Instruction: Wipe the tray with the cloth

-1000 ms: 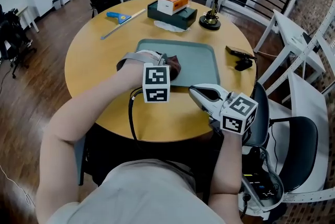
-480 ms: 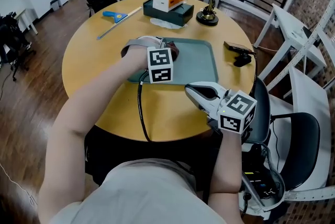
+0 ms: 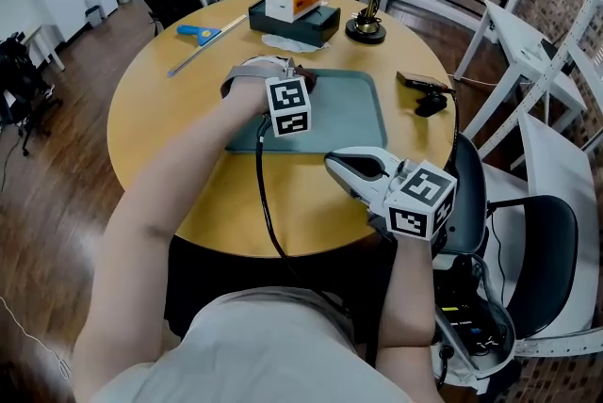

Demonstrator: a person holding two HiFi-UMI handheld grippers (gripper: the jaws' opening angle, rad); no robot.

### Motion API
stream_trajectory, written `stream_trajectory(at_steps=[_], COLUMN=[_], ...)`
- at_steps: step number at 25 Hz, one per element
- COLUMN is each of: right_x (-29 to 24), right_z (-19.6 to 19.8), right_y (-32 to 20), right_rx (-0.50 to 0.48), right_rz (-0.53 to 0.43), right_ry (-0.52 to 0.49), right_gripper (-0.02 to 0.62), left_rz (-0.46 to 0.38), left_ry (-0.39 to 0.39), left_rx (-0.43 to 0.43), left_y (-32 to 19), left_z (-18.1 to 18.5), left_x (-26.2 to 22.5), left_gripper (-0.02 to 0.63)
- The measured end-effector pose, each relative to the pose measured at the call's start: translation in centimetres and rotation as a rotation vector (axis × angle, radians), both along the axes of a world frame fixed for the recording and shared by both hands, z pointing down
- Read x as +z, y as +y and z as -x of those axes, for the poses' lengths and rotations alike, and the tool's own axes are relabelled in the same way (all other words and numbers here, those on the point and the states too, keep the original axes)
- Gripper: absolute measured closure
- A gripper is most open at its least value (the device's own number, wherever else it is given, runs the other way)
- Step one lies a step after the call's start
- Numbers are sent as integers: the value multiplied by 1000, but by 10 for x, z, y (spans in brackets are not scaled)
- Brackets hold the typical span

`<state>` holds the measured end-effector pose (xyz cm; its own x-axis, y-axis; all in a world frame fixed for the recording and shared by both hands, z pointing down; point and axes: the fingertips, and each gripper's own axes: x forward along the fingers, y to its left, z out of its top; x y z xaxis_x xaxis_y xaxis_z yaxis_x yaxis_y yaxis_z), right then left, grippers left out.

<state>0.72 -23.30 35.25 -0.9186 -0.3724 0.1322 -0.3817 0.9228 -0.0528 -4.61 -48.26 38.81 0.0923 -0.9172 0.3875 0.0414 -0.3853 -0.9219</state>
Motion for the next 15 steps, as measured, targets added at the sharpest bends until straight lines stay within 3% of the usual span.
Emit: stream_trajectory(at_steps=[5, 15], right_x=[0, 2], right_z=[0, 0], right_y=[0, 0], right_rx=[-3, -11], right_rz=[1, 3], right_ry=[1, 0], right_gripper=[594, 594], left_rz=[14, 176], left_ry=[-8, -5], left_rx=[5, 59], left_y=[-1, 57], left_z=[-4, -26], left_x=[1, 3], left_gripper=[517, 520])
